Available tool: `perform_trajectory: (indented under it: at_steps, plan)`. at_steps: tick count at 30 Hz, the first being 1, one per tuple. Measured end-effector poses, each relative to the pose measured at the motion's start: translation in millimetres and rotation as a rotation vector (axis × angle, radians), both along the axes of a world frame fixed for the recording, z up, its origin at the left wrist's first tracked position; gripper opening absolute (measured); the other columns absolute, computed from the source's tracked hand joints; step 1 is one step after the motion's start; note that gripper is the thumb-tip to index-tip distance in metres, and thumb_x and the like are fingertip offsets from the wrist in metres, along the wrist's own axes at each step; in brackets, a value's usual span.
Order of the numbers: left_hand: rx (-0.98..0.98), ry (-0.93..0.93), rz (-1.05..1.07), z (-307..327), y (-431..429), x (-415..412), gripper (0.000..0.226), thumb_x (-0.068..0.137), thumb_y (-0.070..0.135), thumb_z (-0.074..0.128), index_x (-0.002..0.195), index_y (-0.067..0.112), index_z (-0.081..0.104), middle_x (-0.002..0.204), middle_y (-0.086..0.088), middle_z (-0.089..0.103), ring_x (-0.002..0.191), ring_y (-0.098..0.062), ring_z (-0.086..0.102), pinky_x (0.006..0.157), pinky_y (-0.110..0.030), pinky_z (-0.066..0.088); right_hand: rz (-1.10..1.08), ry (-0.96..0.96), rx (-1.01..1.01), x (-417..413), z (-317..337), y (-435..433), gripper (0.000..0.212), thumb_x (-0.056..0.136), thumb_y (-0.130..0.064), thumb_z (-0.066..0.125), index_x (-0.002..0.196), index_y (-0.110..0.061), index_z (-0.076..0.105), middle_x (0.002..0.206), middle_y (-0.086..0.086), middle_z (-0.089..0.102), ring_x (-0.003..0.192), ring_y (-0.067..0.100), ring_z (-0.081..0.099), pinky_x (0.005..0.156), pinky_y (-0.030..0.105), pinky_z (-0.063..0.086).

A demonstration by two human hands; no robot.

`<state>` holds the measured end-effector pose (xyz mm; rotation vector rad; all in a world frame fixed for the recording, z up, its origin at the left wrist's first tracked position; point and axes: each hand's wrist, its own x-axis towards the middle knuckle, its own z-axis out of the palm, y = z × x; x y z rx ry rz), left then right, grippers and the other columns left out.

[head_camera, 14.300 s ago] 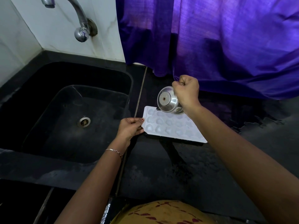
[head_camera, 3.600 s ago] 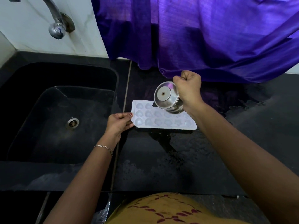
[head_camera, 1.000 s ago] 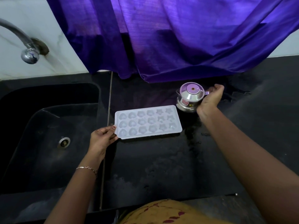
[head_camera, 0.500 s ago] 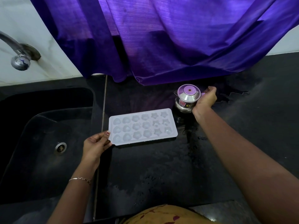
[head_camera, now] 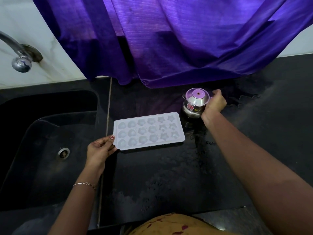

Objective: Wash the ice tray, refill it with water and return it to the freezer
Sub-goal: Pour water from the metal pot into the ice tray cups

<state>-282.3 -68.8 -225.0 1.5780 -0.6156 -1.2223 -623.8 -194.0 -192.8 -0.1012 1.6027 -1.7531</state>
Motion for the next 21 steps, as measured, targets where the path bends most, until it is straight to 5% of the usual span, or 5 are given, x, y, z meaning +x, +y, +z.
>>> perform_trajectory:
  at_steps: [12,17,21]
  plan:
    - [0.005,0.015,-0.017,-3,-1,4,0.017,0.091,0.011,0.064,0.104,0.000,0.067,0.091,-0.009,0.071,0.069,-0.008,0.069,0.059,-0.015,0.056,0.150,0.047,0.005,-4,2,35,0.018,0.087,-0.021,0.049,0.076,-0.015,0.062,0.068,-0.004,0.059,0.058,0.008,0.051,0.056,0.020,0.040]
    - [0.013,0.011,-0.036,-7,-2,8,0.015,0.091,0.010,0.065,0.101,0.000,0.068,0.097,-0.010,0.072,0.071,-0.009,0.070,0.059,-0.016,0.055,0.126,0.031,-0.027,6,-3,61,0.014,0.093,-0.021,0.045,0.102,-0.015,0.053,0.082,-0.005,0.055,0.067,0.006,0.047,0.062,0.020,0.038]
    - [0.017,0.006,-0.039,-8,-2,9,0.015,0.091,0.011,0.065,0.101,0.000,0.068,0.096,-0.010,0.071,0.077,-0.013,0.068,0.061,-0.016,0.056,0.154,0.066,-0.010,25,-11,89,0.004,0.095,-0.021,0.042,0.098,-0.021,0.046,0.084,-0.004,0.051,0.068,0.007,0.044,0.060,0.021,0.037]
